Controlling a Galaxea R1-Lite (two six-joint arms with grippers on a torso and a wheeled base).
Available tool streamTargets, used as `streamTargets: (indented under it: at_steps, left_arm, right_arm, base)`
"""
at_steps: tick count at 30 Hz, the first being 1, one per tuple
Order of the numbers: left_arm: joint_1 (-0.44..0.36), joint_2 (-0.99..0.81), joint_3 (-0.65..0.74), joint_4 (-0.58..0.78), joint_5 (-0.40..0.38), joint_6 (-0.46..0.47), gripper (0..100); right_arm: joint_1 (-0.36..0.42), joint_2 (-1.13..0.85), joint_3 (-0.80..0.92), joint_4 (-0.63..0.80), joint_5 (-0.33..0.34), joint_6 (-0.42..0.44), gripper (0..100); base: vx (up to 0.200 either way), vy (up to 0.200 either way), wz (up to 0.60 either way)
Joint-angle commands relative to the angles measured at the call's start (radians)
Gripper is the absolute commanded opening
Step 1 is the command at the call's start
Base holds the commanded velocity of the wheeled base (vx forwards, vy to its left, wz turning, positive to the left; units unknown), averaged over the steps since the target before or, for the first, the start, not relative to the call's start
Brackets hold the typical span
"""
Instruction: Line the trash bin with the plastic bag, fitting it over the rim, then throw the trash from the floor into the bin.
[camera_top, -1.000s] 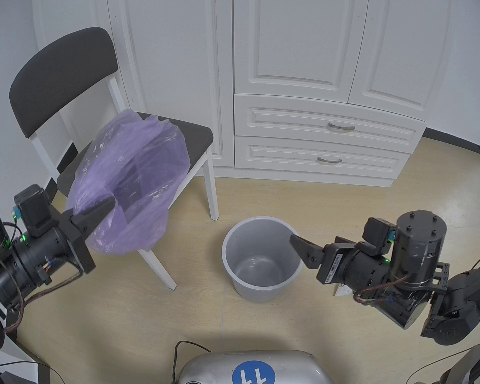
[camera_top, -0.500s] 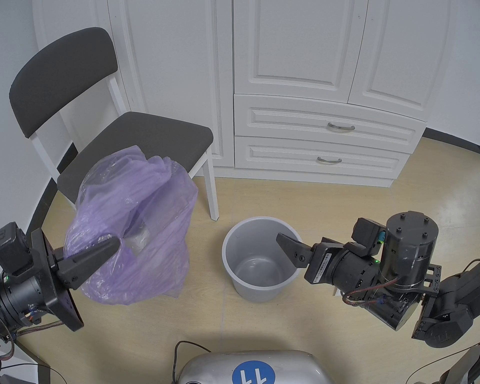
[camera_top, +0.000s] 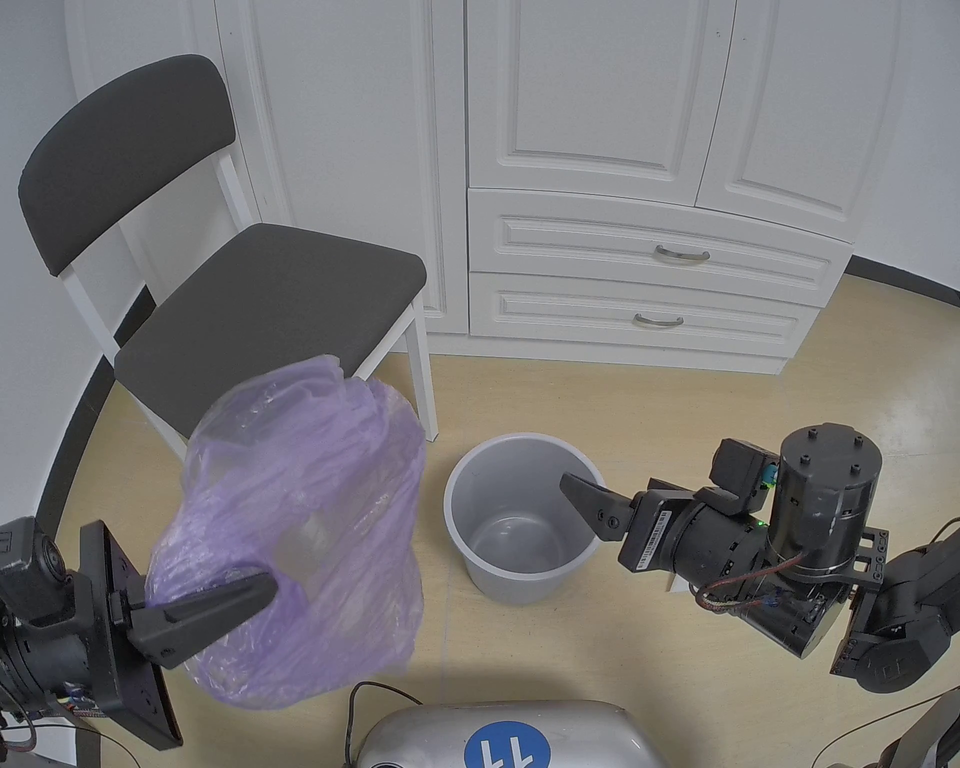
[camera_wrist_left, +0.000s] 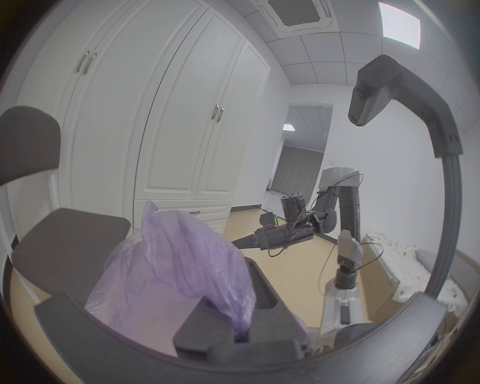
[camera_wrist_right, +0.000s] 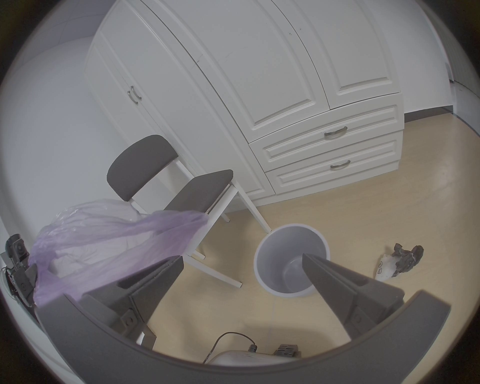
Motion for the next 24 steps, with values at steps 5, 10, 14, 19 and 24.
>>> streamTargets:
  at_steps: [5,10,14,19,24]
  left_arm:
    - [-0.068,-0.04,0.021,0.0,-0.112,-0.118,0]
    - [-0.063,-0.061,0.057,-0.015,-0.201,-0.118,0]
    - [-0.059,-0.066,0.083,-0.04,-0.244,-0.117,0]
    - [-0.039,-0.066,0.116,-0.097,-0.287,-0.117,0]
    - [-0.014,-0.068,0.114,-0.114,-0.288,-0.117,0]
  right_arm:
    - [-0.007,-0.008,0.031,0.002,0.021,-0.034,100]
    - [-0.007,-0.005,0.052,0.004,0.058,-0.039,100]
    - [-0.007,-0.003,0.068,0.022,0.084,-0.041,100]
    - [-0.006,0.006,0.072,0.045,0.09,-0.039,100]
    - [0.014,-0.022,0.132,0.097,0.15,-0.079,100]
  base:
    - [0.0,0.0,0.0]
    - [0.0,0.0,0.0]
    - [0.0,0.0,0.0]
    - [0.0,0.0,0.0]
    - [0.0,0.0,0.0]
